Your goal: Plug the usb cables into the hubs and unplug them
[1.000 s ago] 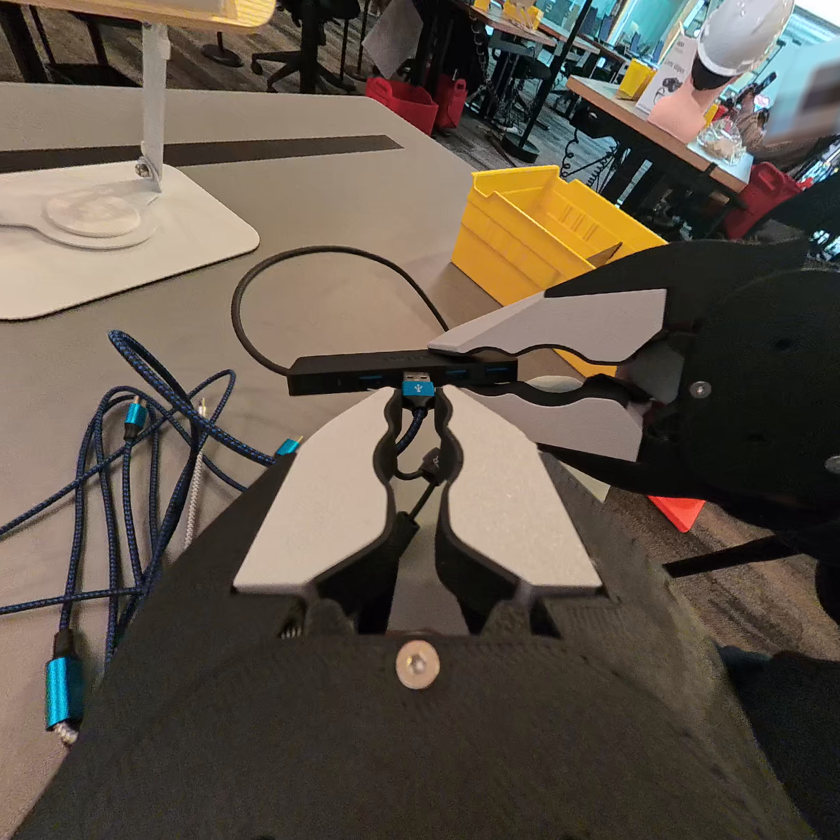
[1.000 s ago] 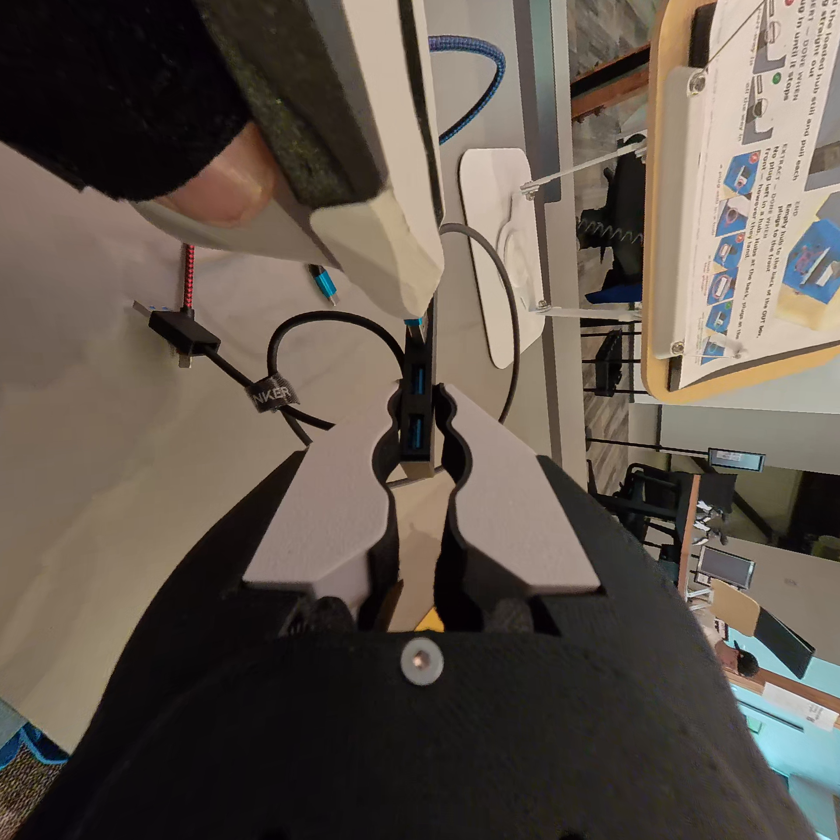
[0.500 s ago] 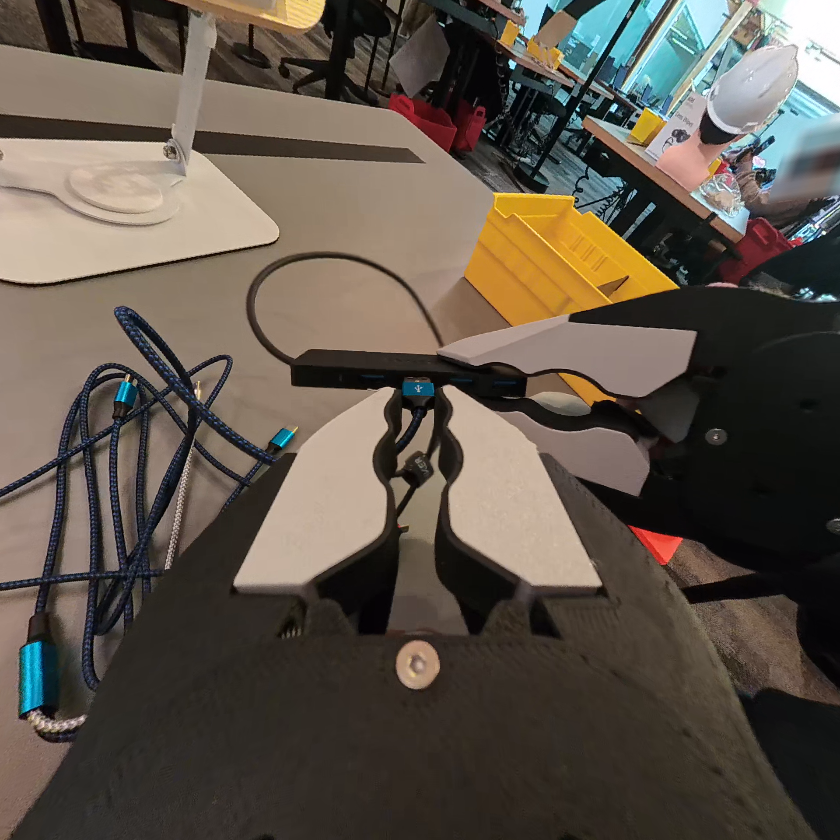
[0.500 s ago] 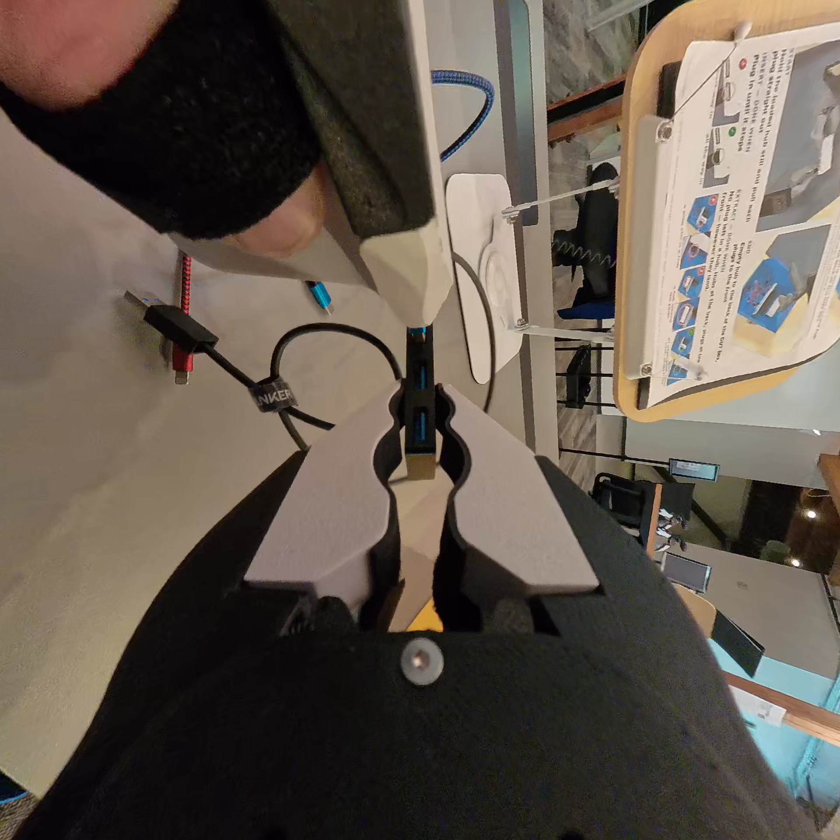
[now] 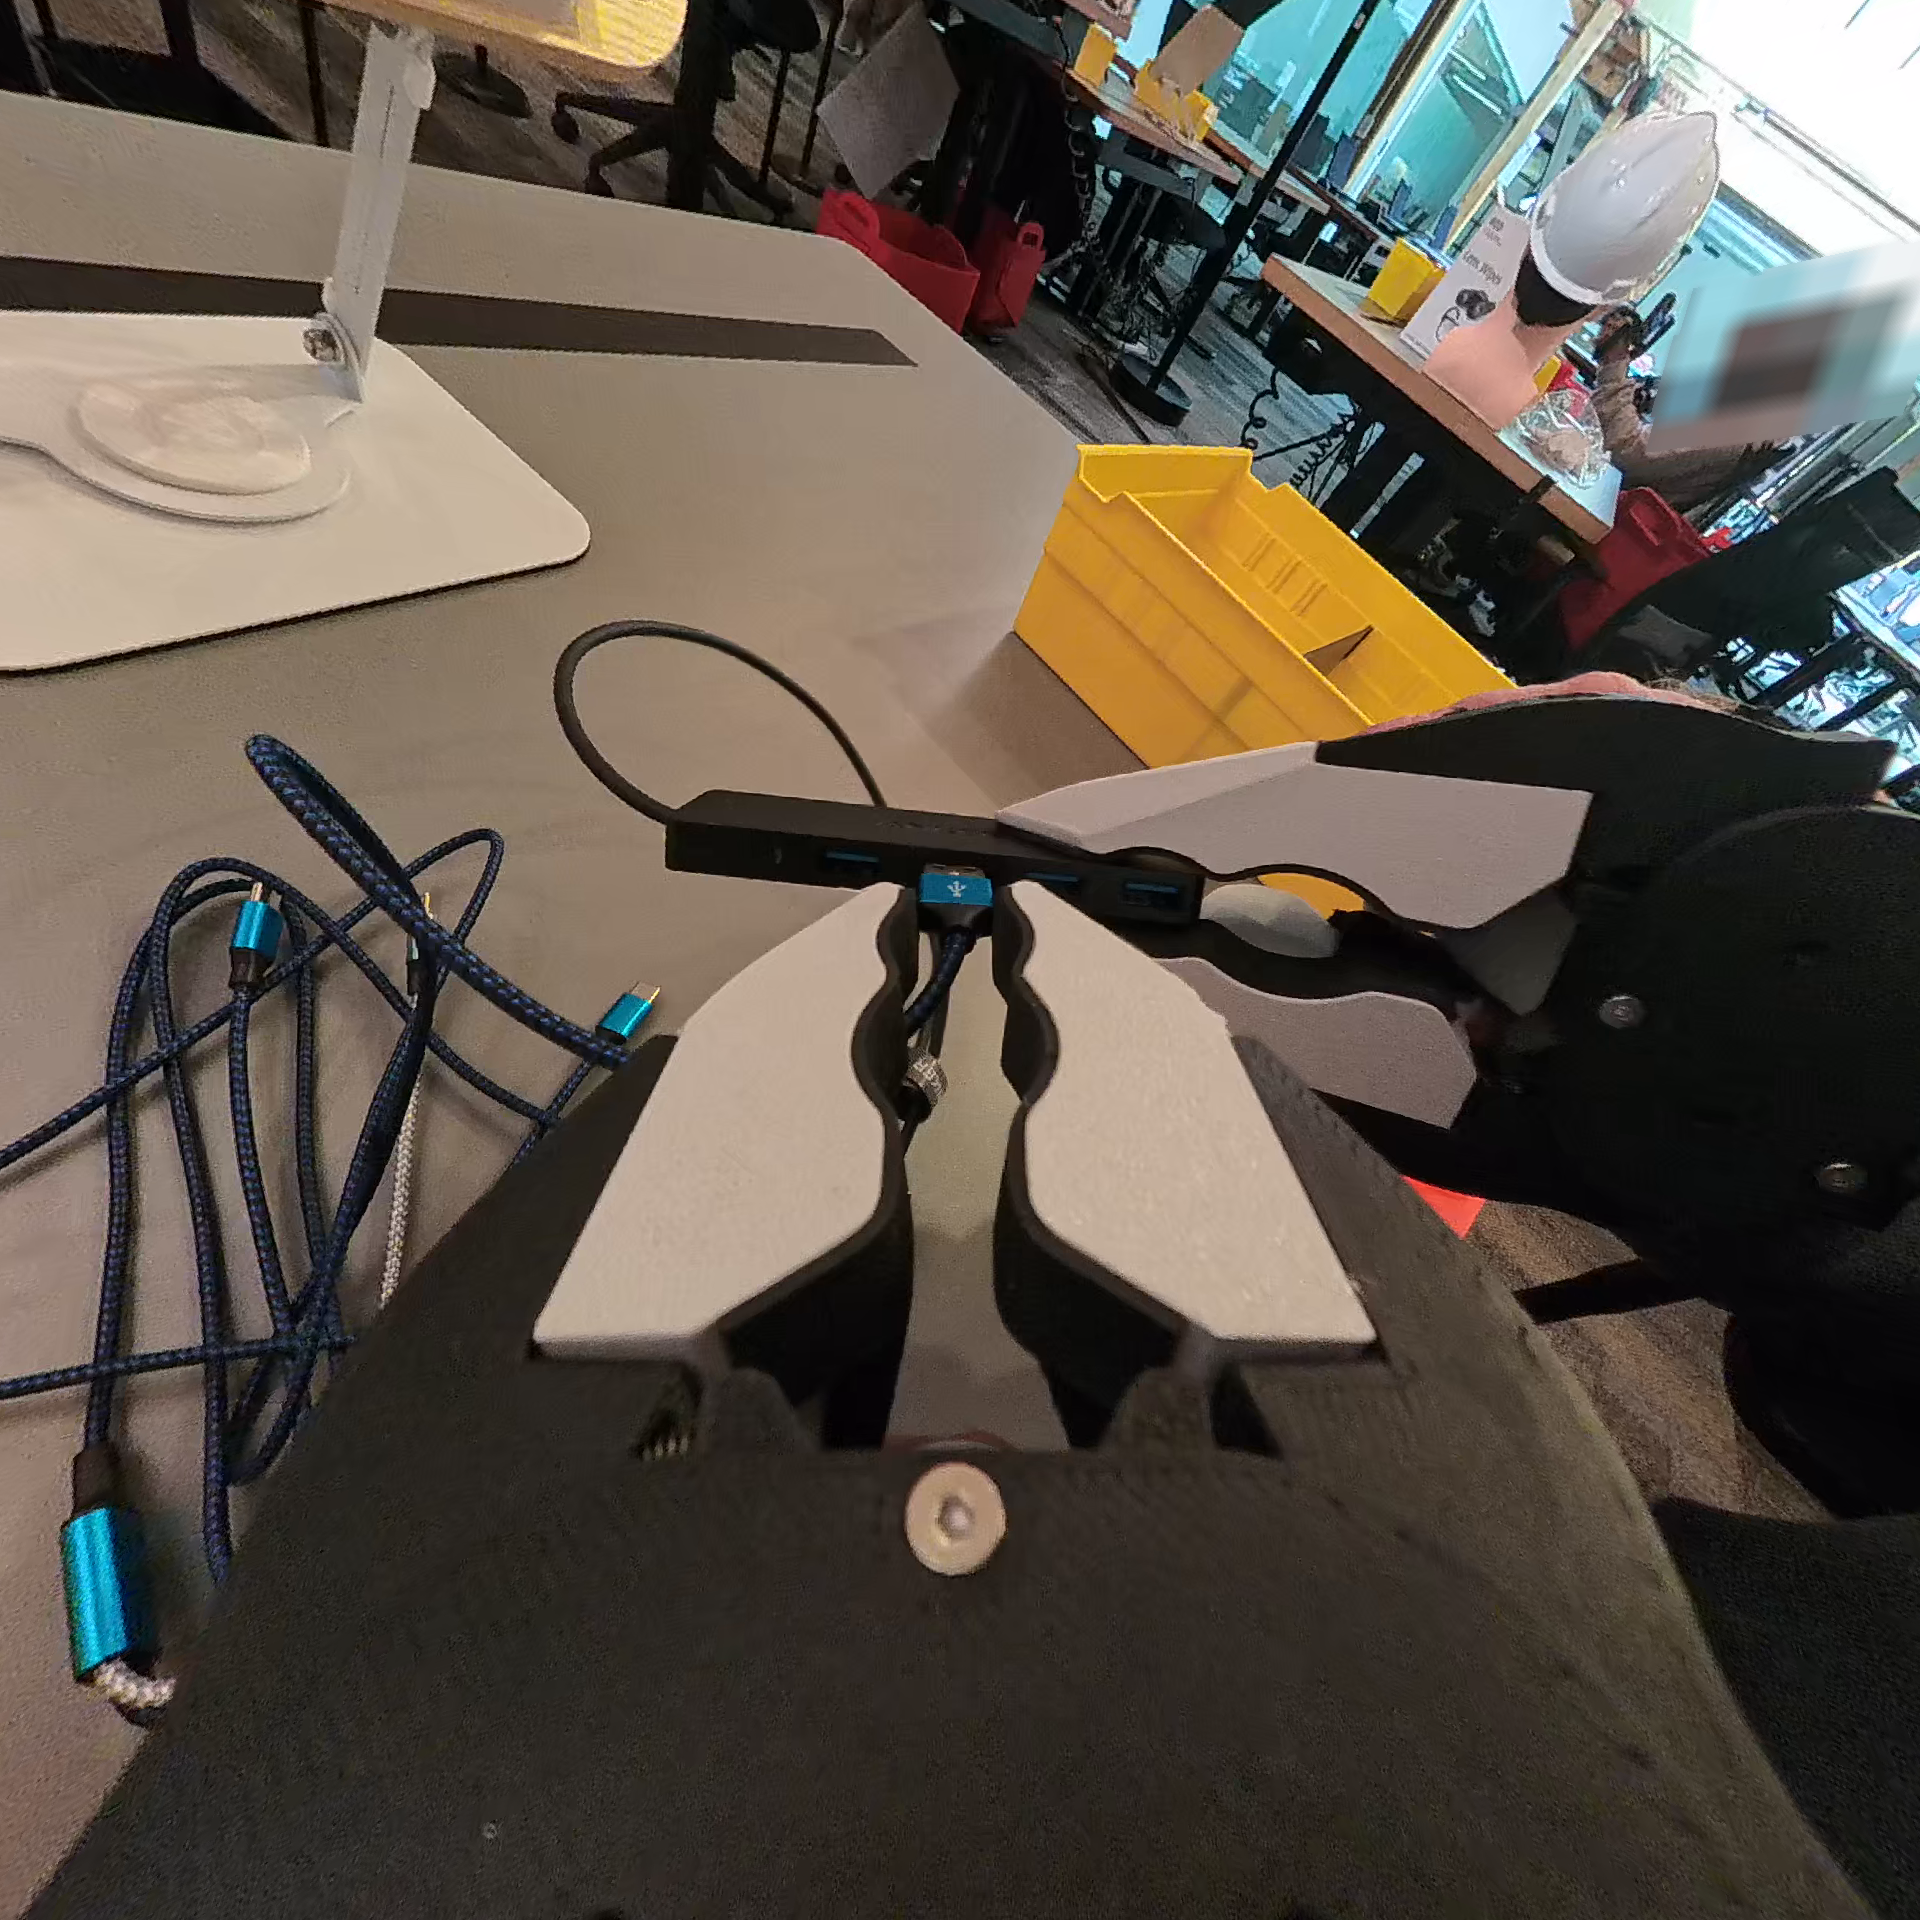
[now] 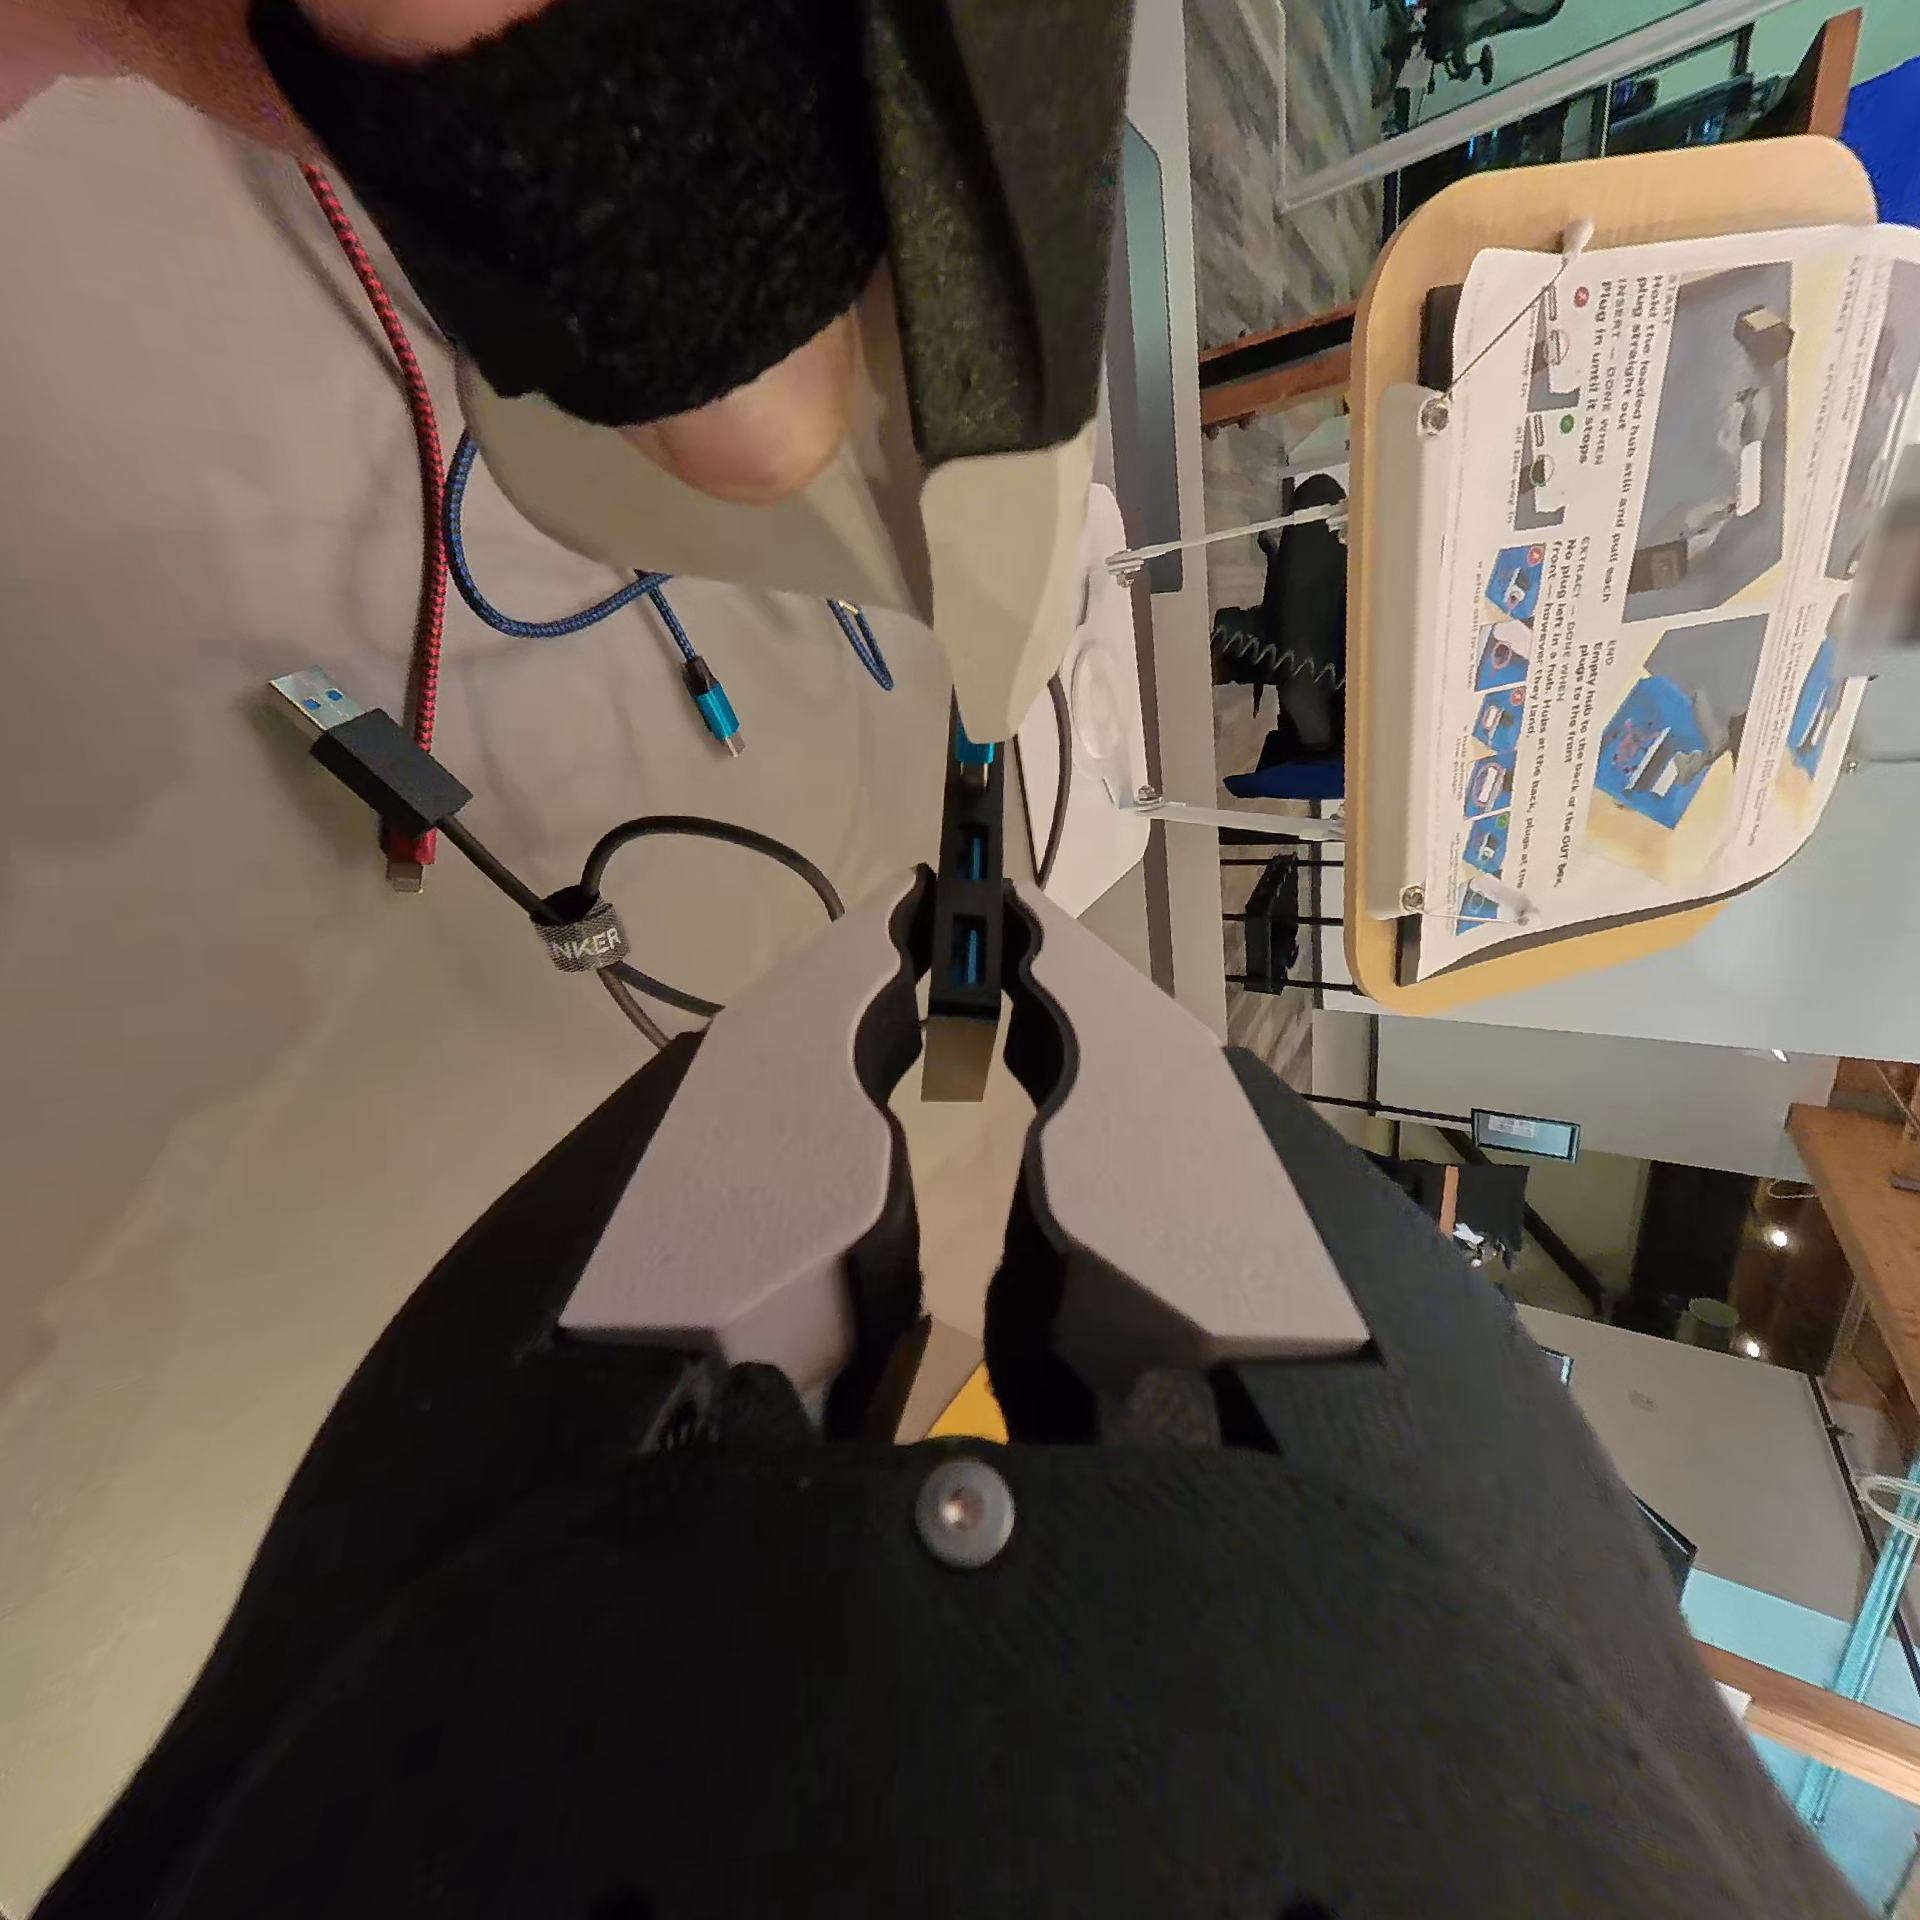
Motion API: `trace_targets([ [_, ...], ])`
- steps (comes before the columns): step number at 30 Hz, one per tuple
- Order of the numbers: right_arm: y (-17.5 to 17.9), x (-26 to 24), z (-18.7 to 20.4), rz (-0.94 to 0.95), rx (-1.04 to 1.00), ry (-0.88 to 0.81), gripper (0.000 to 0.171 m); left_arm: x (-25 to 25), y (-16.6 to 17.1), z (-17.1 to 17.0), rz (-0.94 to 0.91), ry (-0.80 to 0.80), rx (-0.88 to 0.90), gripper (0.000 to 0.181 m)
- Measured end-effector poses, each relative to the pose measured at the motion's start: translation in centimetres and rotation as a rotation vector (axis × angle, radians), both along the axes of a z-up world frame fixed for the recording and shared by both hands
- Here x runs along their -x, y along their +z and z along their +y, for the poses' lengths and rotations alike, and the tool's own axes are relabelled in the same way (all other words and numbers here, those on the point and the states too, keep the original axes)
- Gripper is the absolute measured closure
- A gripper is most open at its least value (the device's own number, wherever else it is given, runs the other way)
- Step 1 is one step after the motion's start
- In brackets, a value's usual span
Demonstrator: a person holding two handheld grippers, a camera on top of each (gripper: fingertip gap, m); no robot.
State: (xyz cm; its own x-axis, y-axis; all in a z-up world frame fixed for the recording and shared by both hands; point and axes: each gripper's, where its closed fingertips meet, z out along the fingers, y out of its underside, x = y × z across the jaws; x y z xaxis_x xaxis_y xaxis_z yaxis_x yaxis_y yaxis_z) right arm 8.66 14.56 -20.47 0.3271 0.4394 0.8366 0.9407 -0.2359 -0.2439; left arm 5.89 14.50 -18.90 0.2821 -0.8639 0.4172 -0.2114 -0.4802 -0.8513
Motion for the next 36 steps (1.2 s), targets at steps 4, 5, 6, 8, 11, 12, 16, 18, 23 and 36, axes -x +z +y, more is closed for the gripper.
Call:
trace_targets([
  [4, 0.1, 0.2, -0.1, -0.005, 0.0, 0.02, 0.164, 0.1, 0.0, -0.1, 0.011, -0.026, -0.003, 0.168],
  [5, 0.2, 0.3, -0.2, -0.006, -0.002, 0.027, 0.164, 0.2, 0.1, -0.1, 0.011, -0.035, 0.0, 0.168],
  [6, 0.3, 0.4, -0.2, -0.005, -0.007, 0.036, 0.164, 0.3, 0.2, -0.2, 0.006, -0.046, 0.009, 0.168],
  [8, 0.8, 0.7, -0.4, 0.007, -0.02, 0.053, 0.164, 0.4, 0.6, -0.3, -0.007, -0.069, 0.023, 0.168],
  [11, 1.2, 1.0, -0.5, 0.016, -0.029, 0.068, 0.164, 0.5, 1.0, -0.3, -0.011, -0.097, 0.036, 0.168],
  [12, 1.2, 1.1, -0.5, 0.015, -0.033, 0.077, 0.164, 0.6, 1.0, -0.3, -0.018, -0.106, 0.042, 0.168],
  [16, 1.5, 1.5, -0.7, 0.027, -0.039, 0.104, 0.164, 0.7, 1.3, -0.5, -0.032, -0.164, 0.063, 0.168],
  [18, 1.9, 1.9, -0.9, 0.051, -0.046, 0.128, 0.164, 0.6, 1.3, -0.7, -0.032, -0.204, 0.079, 0.168],
  [23, 2.4, 2.1, -0.9, 0.059, -0.056, 0.127, 0.164, 0.7, 1.7, -0.6, -0.053, -0.221, 0.091, 0.168],
  [36, 3.0, 2.0, -0.6, 0.04, -0.103, 0.134, 0.163, 0.8, 2.2, -0.5, -0.085, -0.216, 0.033, 0.168],
])
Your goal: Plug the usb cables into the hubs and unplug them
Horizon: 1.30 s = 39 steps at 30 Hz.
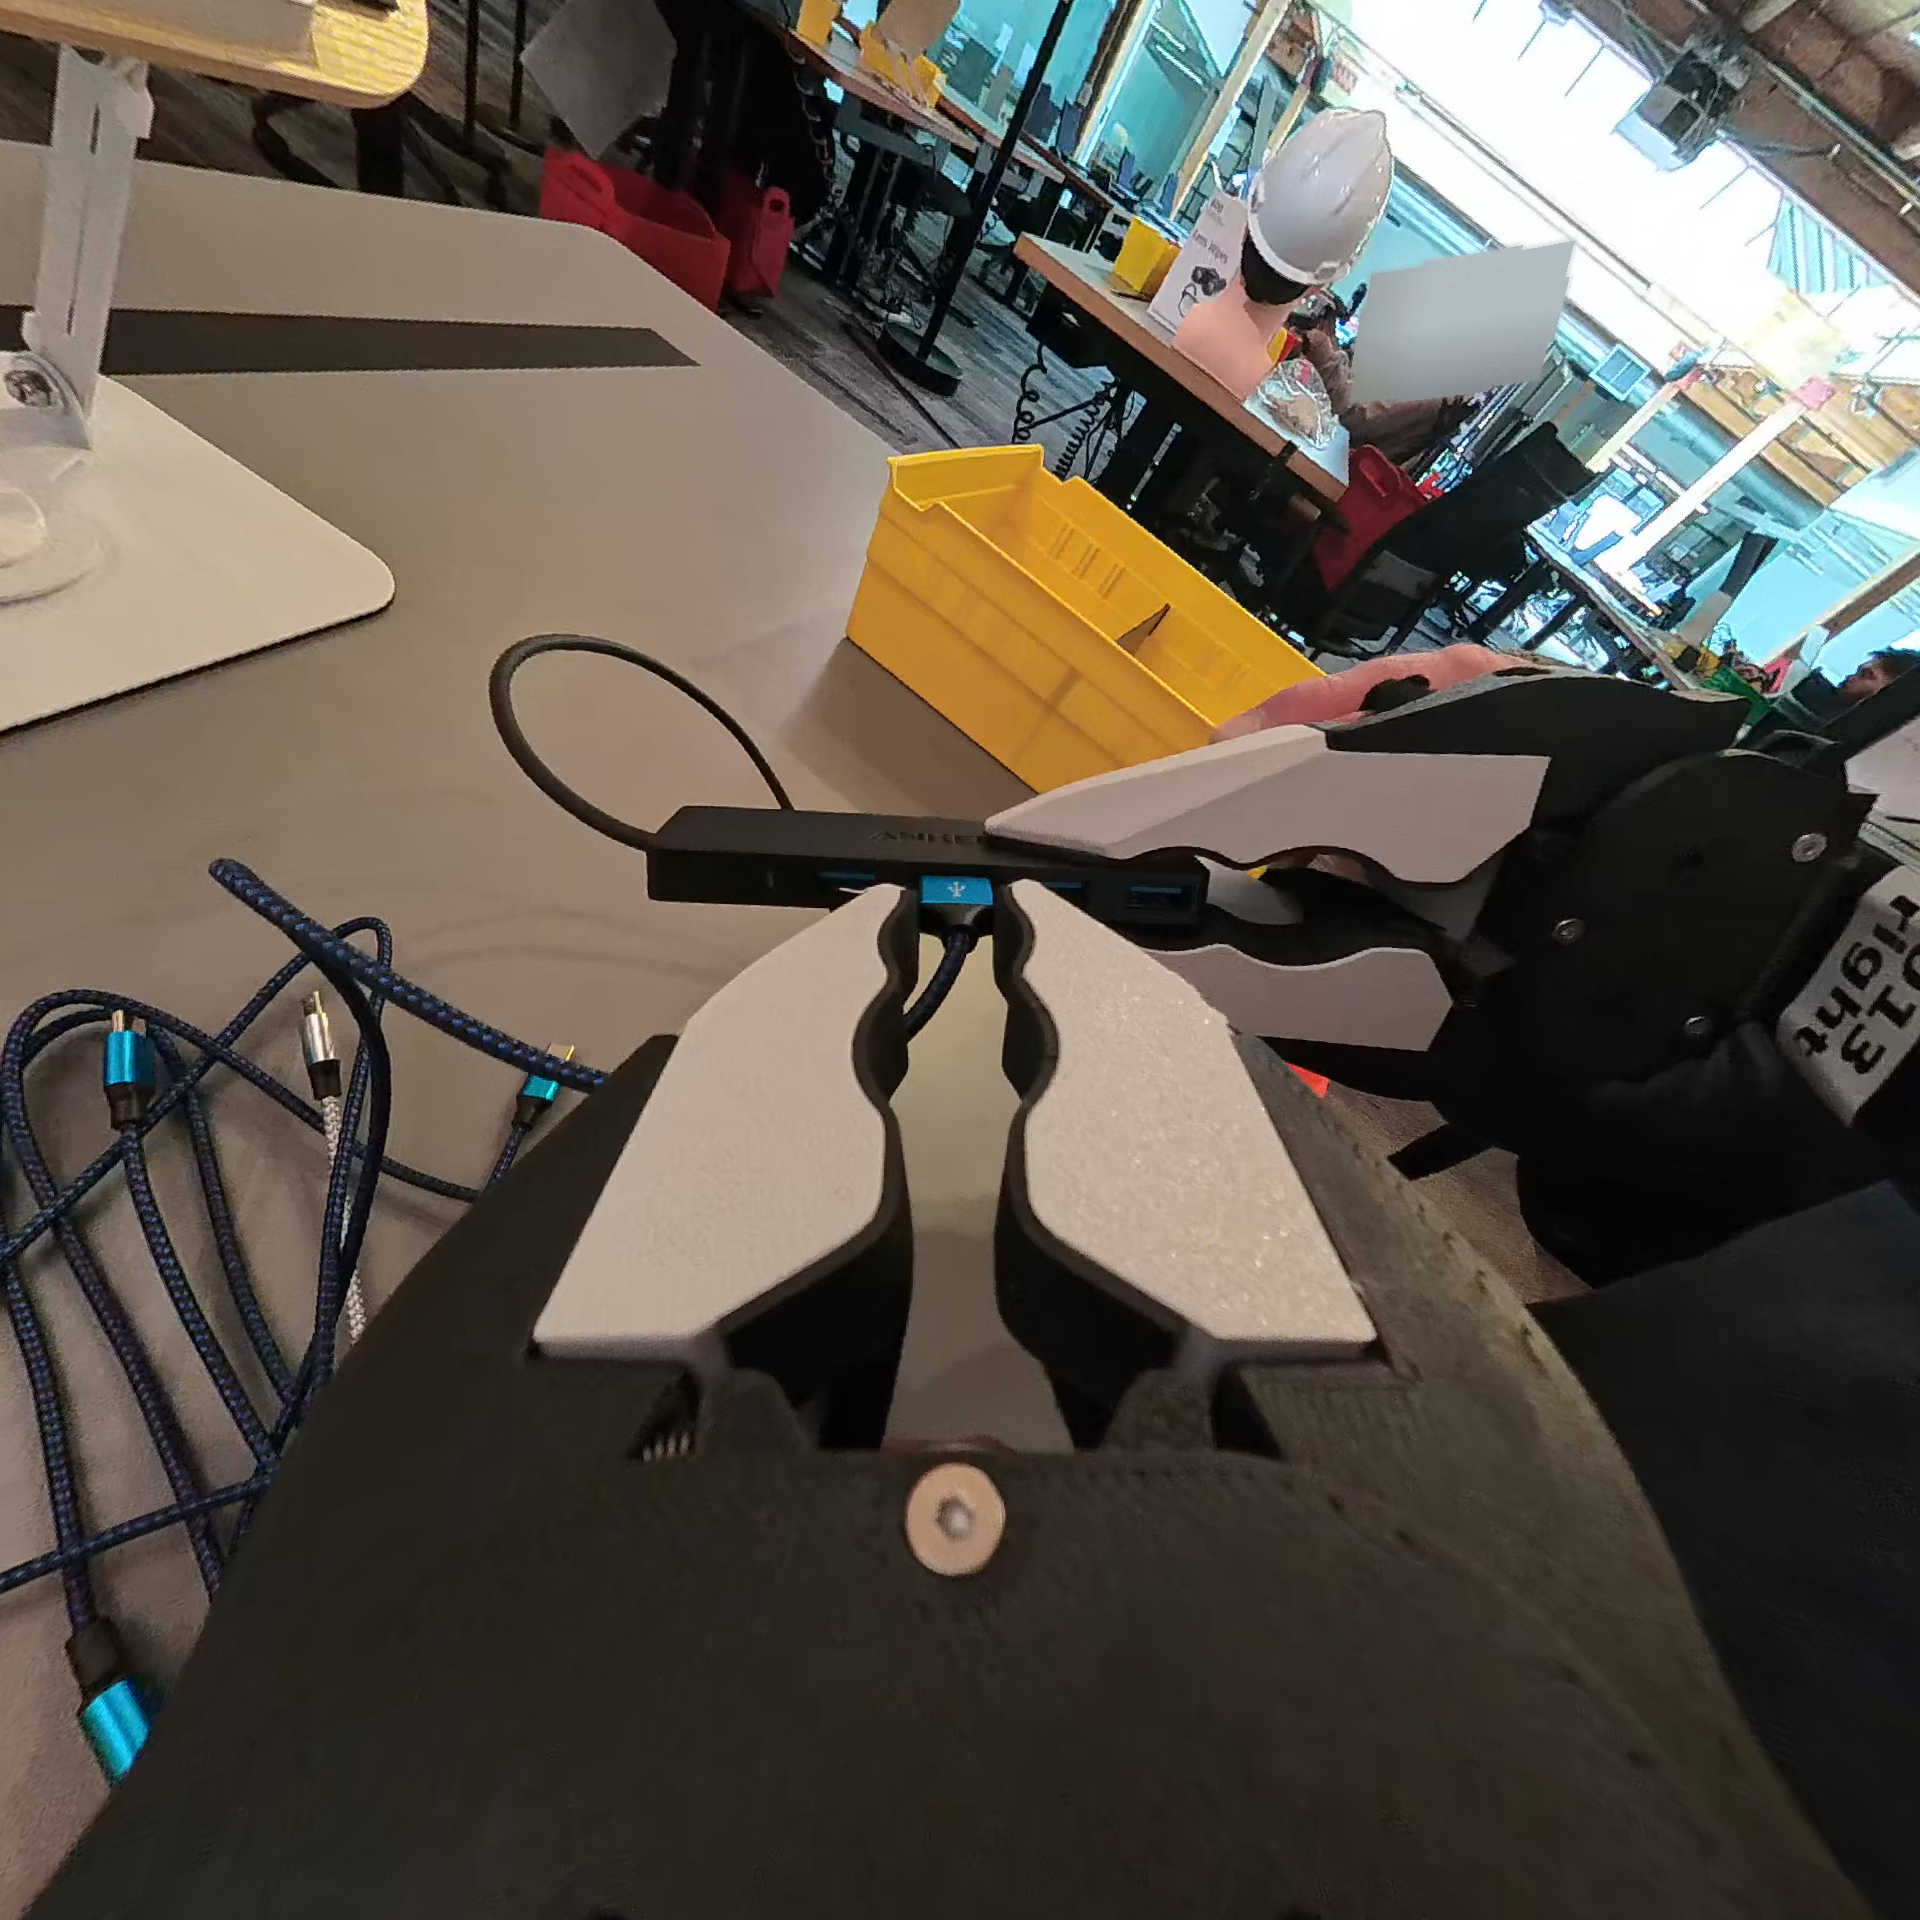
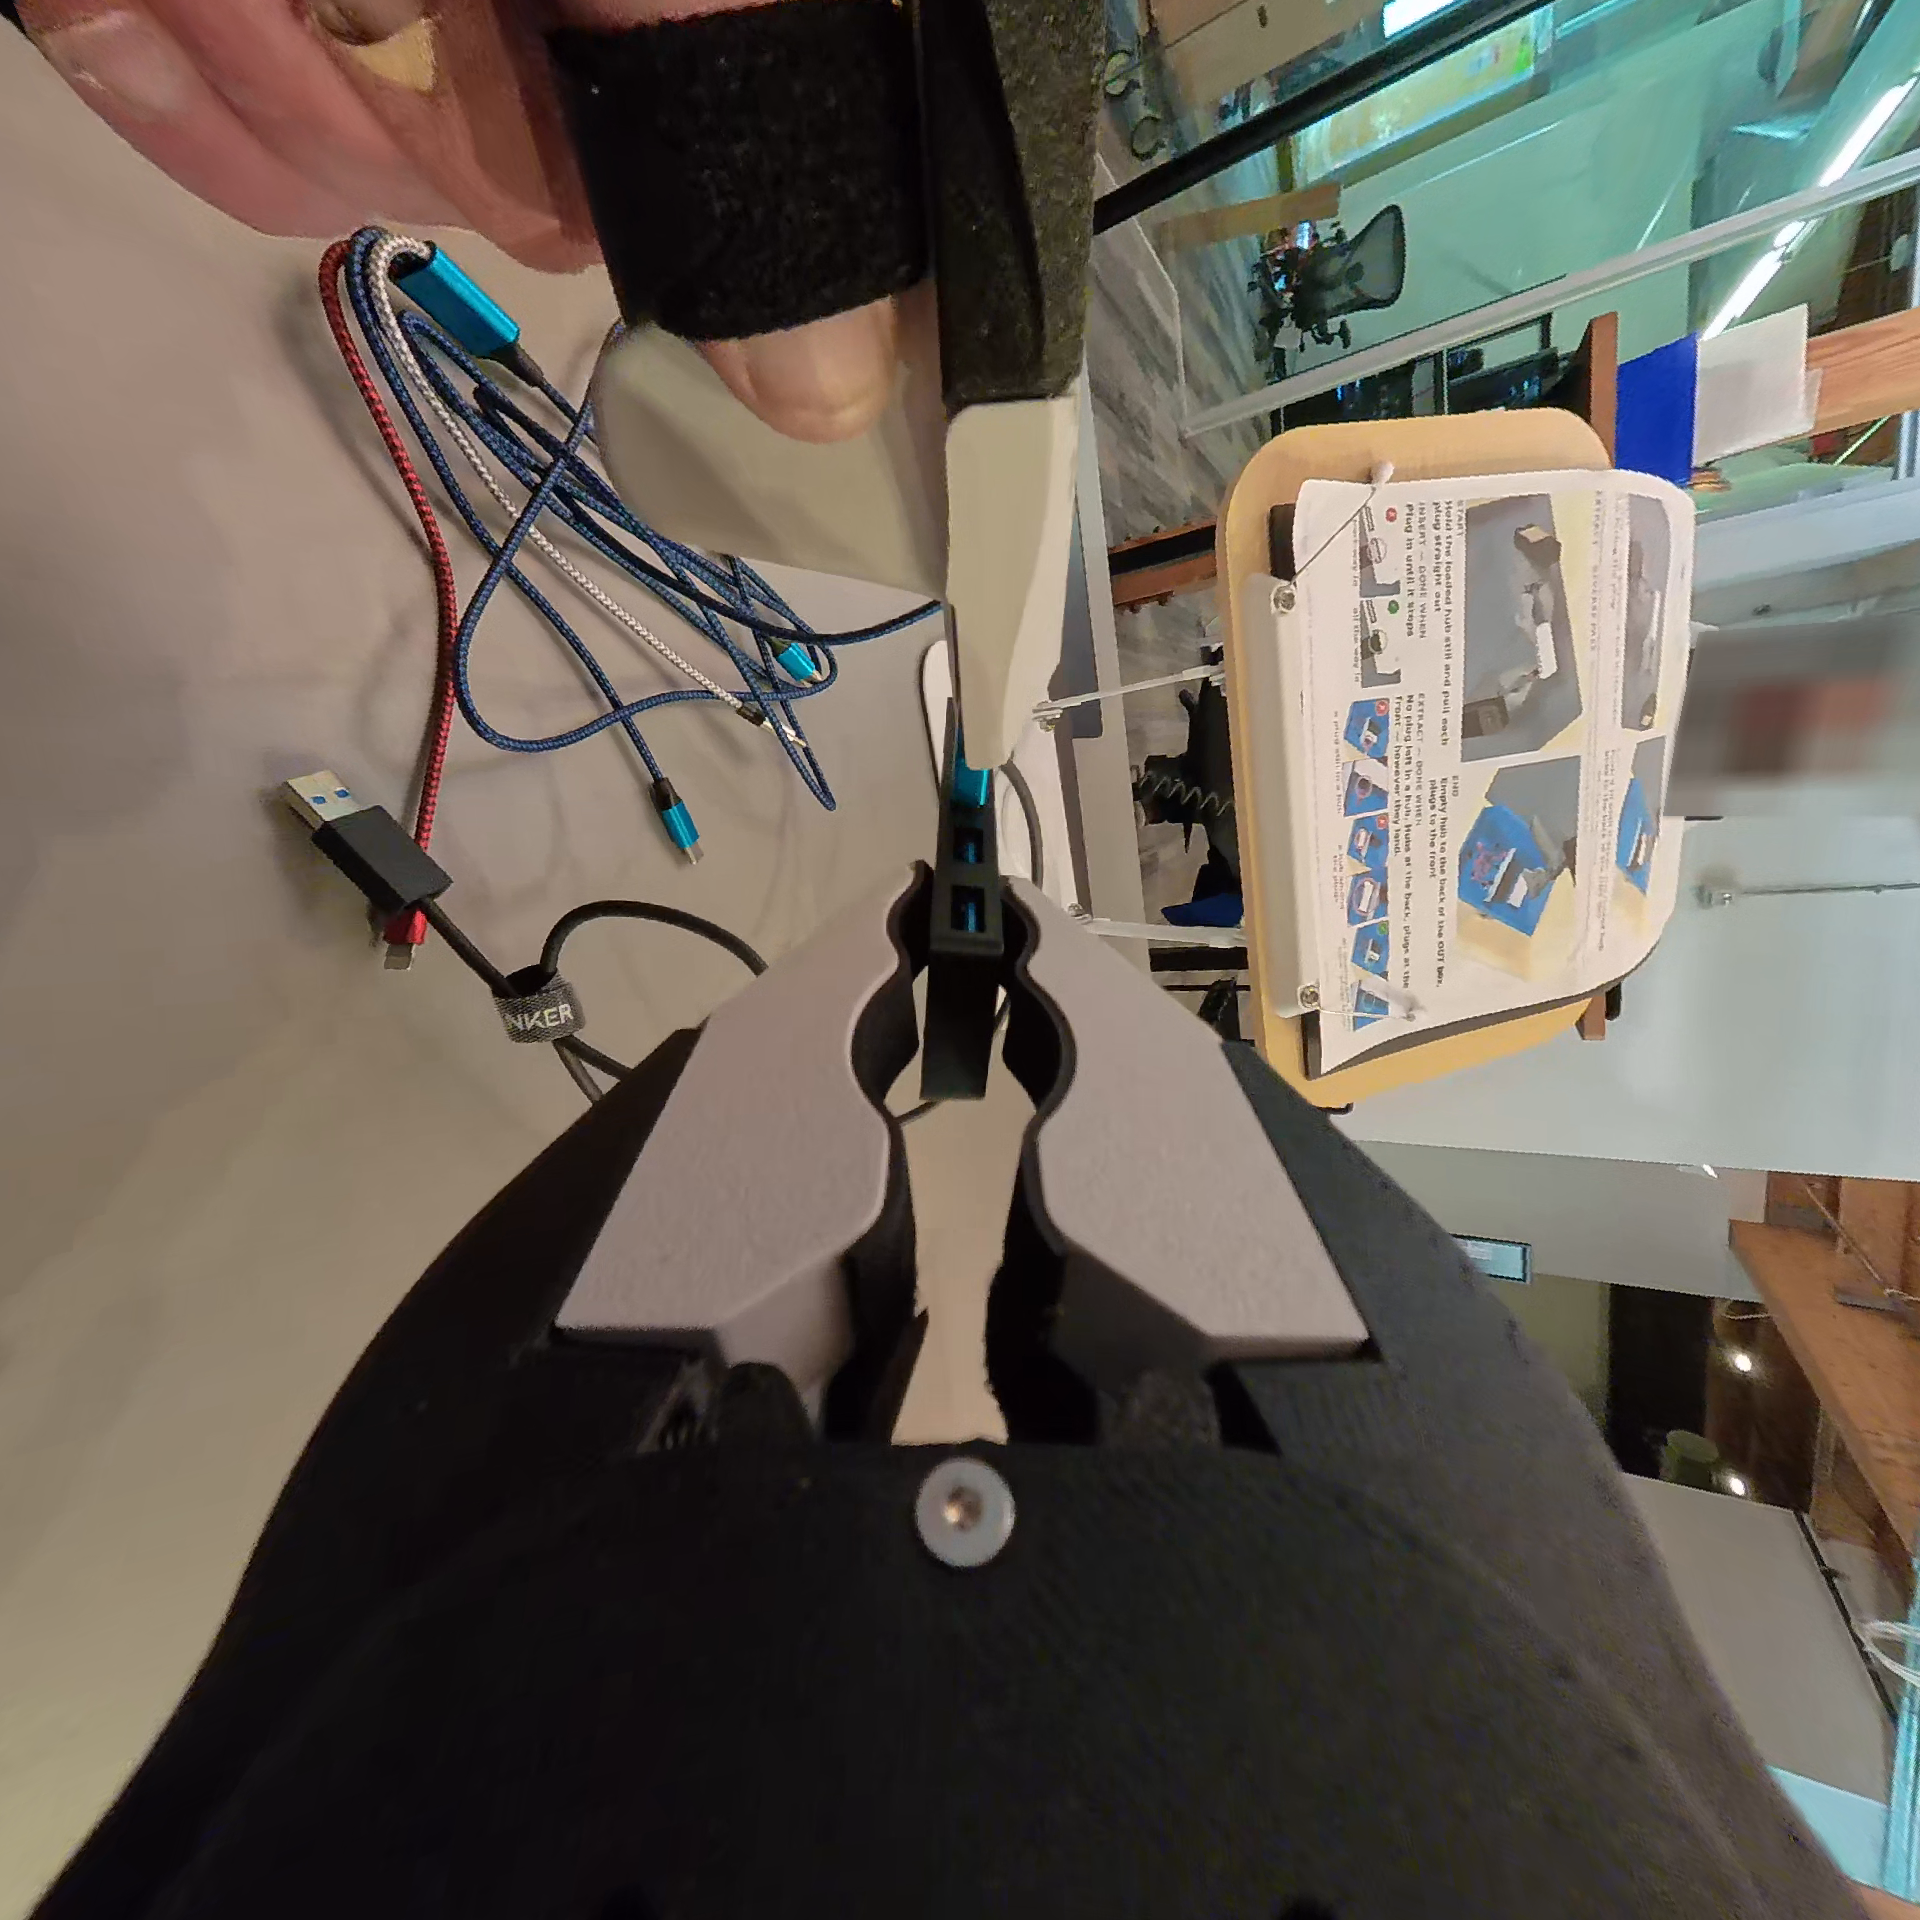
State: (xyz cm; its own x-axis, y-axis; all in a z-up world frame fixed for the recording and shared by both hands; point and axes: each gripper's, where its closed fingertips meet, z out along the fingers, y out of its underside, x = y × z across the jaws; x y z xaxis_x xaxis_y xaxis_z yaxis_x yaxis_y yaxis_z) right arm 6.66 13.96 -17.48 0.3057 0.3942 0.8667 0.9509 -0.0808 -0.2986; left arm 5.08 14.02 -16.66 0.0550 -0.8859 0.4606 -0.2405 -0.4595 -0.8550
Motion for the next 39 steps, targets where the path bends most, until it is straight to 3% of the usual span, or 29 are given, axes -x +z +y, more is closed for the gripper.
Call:
trace_targets([
  [19, 0.7, -0.1, 0.2, 0.011, -0.062, 0.013, 0.163, 0.0, 0.6, 0.1, -0.023, 0.038, -0.017, 0.168],
  [39, -1.3, -0.6, 0.4, 0.033, 0.068, -0.005, 0.163, -0.4, -1.1, 0.3, 0.004, 0.048, 0.054, 0.168],
])
